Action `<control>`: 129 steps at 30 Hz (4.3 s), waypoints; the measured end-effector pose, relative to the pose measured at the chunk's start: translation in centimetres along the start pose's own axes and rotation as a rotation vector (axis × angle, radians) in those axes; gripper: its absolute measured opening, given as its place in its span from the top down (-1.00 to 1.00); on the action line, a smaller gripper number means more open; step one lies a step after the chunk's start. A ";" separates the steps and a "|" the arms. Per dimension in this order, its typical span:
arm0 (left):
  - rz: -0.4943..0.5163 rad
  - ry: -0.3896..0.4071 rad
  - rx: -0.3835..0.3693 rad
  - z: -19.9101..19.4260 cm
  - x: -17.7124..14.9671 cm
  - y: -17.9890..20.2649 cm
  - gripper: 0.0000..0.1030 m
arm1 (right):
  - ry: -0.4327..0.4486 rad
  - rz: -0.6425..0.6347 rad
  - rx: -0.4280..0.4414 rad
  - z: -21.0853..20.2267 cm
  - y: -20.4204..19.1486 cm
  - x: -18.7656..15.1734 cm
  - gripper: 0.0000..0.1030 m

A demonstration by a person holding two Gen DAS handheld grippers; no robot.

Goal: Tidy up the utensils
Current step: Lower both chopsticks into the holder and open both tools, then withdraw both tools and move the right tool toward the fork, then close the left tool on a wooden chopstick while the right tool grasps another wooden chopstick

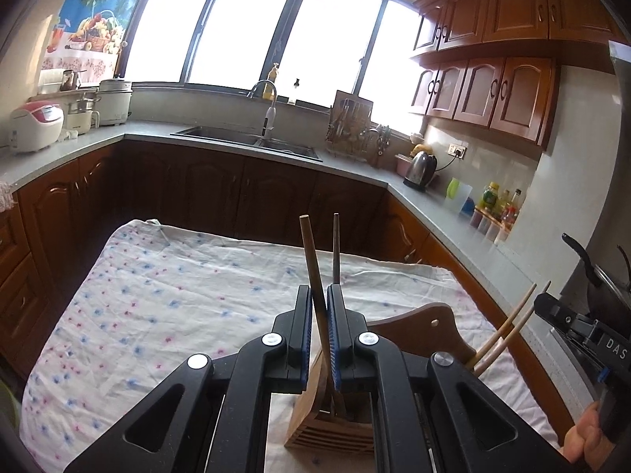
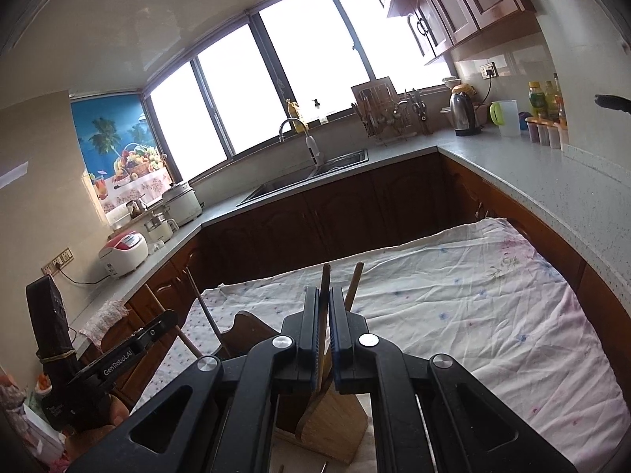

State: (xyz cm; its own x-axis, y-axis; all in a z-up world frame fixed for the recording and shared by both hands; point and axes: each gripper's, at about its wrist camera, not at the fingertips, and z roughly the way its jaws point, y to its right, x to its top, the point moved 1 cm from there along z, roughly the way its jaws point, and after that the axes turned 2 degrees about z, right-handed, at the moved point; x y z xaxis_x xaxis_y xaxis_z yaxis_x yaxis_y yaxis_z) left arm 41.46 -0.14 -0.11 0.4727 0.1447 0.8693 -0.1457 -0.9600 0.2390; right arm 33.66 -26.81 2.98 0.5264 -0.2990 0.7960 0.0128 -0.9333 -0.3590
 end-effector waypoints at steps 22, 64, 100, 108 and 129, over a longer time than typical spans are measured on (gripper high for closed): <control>-0.004 -0.031 0.118 -6.4 -1.5 -0.8 -0.64 | 0.074 0.000 0.052 -5.6 -0.4 -1.0 -0.83; -0.043 -0.218 0.093 -23.1 -11.9 1.6 -0.67 | -0.159 -0.018 -0.026 -14.9 2.6 -16.6 -0.83; 0.052 -0.482 -0.003 -6.9 -10.5 4.0 -0.09 | -0.459 -0.039 -0.097 -2.5 5.1 -17.7 0.40; 0.108 -0.547 -0.002 -2.3 -11.1 5.0 0.14 | -0.499 -0.019 -0.079 -0.9 5.4 -17.5 0.72; 0.278 -0.587 0.011 -0.7 -12.3 7.5 0.86 | -0.534 -0.103 -0.096 -0.3 4.4 -17.5 0.89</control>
State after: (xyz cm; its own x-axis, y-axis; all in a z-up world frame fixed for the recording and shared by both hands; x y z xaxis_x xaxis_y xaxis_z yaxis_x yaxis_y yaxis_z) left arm 33.92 -8.93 -8.69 0.8153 -0.2621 0.5163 -0.3242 -0.9455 0.0320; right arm 24.26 -25.73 -12.44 0.8851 -0.0862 0.4573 0.0222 -0.9738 -0.2265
